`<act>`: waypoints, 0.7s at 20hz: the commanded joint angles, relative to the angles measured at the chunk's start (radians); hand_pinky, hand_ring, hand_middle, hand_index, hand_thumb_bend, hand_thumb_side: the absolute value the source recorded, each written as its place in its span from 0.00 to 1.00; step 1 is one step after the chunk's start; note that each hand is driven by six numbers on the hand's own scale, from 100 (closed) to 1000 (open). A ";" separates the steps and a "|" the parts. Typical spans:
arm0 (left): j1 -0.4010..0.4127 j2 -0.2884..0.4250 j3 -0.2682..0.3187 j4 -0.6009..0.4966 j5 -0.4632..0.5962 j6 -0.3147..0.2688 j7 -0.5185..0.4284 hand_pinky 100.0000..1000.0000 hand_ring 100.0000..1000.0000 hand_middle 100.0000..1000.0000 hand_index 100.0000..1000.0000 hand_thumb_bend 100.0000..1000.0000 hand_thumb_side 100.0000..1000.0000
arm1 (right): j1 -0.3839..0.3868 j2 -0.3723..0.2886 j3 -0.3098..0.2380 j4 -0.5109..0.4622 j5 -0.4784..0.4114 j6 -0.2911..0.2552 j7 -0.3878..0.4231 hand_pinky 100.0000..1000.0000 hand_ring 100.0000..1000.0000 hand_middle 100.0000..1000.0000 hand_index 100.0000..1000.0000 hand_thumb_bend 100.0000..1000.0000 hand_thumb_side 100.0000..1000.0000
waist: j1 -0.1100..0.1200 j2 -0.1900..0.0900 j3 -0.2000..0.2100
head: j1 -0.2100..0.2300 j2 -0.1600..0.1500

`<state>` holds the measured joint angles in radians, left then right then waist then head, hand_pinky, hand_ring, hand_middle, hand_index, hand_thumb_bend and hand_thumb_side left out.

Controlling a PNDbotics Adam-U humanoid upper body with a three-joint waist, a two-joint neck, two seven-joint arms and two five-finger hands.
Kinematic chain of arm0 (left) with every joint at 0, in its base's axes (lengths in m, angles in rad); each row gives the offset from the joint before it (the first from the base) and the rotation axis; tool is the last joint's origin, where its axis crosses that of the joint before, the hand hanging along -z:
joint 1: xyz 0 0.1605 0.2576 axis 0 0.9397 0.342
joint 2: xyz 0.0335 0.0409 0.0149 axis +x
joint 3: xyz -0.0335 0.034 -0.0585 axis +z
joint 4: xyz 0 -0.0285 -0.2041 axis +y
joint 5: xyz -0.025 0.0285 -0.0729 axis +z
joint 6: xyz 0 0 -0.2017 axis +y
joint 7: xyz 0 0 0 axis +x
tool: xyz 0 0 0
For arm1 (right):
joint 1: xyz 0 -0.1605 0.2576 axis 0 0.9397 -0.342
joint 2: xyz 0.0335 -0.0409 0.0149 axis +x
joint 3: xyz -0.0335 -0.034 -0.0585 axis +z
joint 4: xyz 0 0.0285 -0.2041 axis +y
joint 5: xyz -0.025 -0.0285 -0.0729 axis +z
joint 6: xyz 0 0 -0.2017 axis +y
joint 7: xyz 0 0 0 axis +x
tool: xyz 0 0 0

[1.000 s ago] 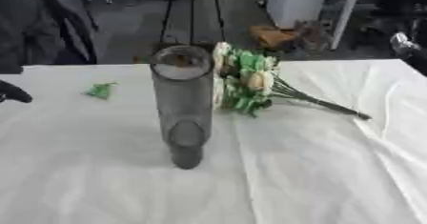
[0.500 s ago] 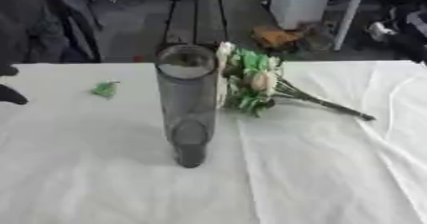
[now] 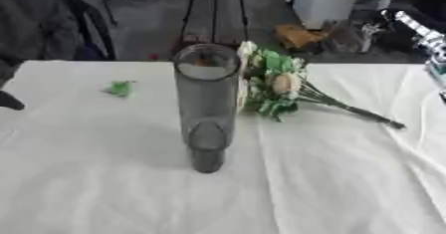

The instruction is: Arrange flowers into the vase.

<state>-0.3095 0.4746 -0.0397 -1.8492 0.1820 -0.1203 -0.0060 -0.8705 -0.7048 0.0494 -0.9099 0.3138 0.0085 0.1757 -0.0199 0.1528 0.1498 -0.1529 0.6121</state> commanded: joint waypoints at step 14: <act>-0.045 -0.002 -0.015 -0.030 0.017 0.004 -0.026 0.52 0.44 0.61 0.67 1.00 0.79 | -0.088 0.017 -0.045 0.201 0.272 -0.028 0.022 0.71 0.76 0.73 0.84 0.00 0.54 | 0.010 0.014 0.051 | -0.051 -0.035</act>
<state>-0.3366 0.4636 -0.0568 -1.8587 0.1936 -0.1154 -0.0271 -0.9335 -0.6702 0.0138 -0.7107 0.5612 -0.0191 0.1919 -0.0126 0.1810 0.2011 -0.1967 0.5885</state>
